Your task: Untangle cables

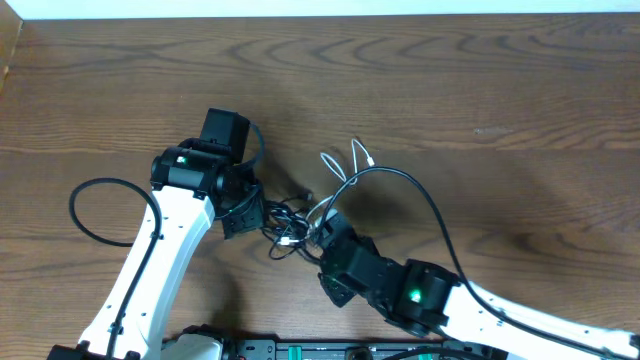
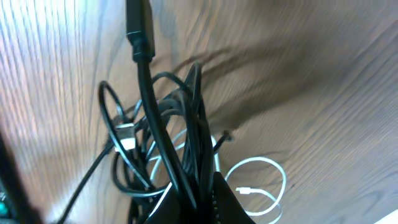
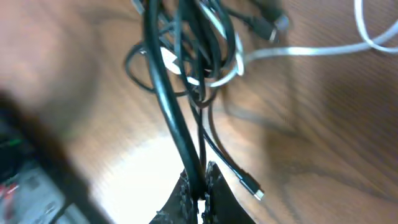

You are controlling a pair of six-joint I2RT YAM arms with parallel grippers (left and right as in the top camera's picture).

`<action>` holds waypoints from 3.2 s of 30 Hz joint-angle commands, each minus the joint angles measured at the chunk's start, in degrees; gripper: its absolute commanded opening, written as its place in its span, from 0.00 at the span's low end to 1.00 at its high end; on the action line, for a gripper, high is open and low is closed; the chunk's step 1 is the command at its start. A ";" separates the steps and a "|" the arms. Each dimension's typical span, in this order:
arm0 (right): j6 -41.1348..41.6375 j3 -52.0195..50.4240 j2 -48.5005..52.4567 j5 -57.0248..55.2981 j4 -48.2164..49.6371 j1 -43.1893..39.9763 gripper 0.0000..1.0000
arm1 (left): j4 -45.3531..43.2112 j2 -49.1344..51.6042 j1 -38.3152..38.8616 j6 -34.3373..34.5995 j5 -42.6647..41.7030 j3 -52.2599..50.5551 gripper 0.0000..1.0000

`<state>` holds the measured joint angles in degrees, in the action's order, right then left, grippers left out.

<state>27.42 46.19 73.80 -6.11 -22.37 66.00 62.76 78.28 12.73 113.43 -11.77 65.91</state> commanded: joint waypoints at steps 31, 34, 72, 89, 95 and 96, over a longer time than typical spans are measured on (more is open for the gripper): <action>6.38 -0.48 -31.01 -4.13 -21.00 -8.59 0.01 | 2.01 10.64 -0.46 -2.82 1.01 -3.69 0.07; 6.43 -0.57 -27.61 -0.72 -22.40 -8.59 0.10 | 2.97 10.14 -0.46 -3.28 -0.68 -3.69 0.08; -10.78 -0.37 10.93 20.24 17.97 -8.13 0.01 | 5.25 4.44 -0.46 -9.66 -4.96 -3.65 0.07; -21.31 -0.37 -8.92 35.60 5.90 -8.37 0.01 | 4.26 4.44 -5.31 -9.53 -0.11 -3.67 0.08; -23.45 -0.37 -14.38 35.65 -1.51 -8.37 0.01 | 4.24 4.44 -5.44 -9.53 0.96 -3.67 0.07; -23.96 -0.37 -15.02 35.60 -2.60 -8.37 0.01 | 4.22 4.44 -5.44 -9.53 0.96 -3.67 0.08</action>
<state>6.24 45.60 62.57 25.12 -22.92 57.76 67.68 83.11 8.34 104.55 -17.63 62.26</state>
